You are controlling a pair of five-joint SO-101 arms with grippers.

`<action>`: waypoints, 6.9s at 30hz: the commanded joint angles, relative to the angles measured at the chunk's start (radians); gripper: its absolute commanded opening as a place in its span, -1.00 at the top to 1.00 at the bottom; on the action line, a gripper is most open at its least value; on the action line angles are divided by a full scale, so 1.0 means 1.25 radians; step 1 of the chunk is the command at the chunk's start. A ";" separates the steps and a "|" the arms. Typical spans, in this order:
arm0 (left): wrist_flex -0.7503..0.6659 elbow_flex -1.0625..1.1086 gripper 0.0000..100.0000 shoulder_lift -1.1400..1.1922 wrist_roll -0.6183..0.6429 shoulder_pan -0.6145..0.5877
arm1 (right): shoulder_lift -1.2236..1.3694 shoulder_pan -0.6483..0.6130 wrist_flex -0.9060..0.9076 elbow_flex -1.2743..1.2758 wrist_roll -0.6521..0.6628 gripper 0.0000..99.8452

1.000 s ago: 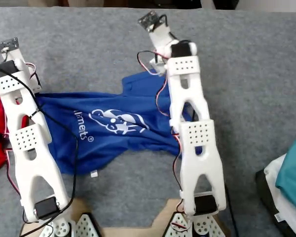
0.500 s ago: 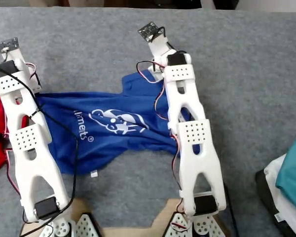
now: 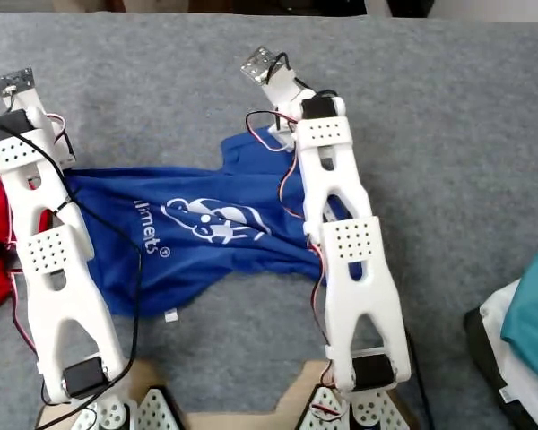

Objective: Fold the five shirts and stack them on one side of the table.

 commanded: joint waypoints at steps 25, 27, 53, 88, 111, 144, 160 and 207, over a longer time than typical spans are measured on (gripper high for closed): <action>0.002 -0.029 0.96 -0.141 0.058 0.090 | -0.331 0.017 0.277 -0.332 -0.001 0.99; 0.000 -0.028 0.96 -0.204 0.075 0.118 | -0.400 0.030 0.300 -0.331 -0.011 0.99; 0.074 0.036 0.96 -1.044 0.107 0.226 | -1.137 0.263 0.268 -0.321 -0.001 0.99; 0.074 0.633 0.96 -1.588 0.082 0.234 | -1.342 0.265 0.087 -0.045 0.125 0.99; -1.188 1.579 0.96 -1.274 0.085 0.227 | -0.866 0.269 -0.627 0.591 0.039 0.99; -0.216 0.809 0.96 -0.699 0.120 0.302 | -0.555 0.268 0.393 -0.062 0.079 0.99; -0.447 1.532 0.96 -1.195 0.117 0.327 | -0.768 0.330 0.482 0.128 0.097 0.99; -0.398 1.931 0.96 -1.442 -0.029 0.297 | -1.717 0.554 -0.131 1.870 0.234 0.99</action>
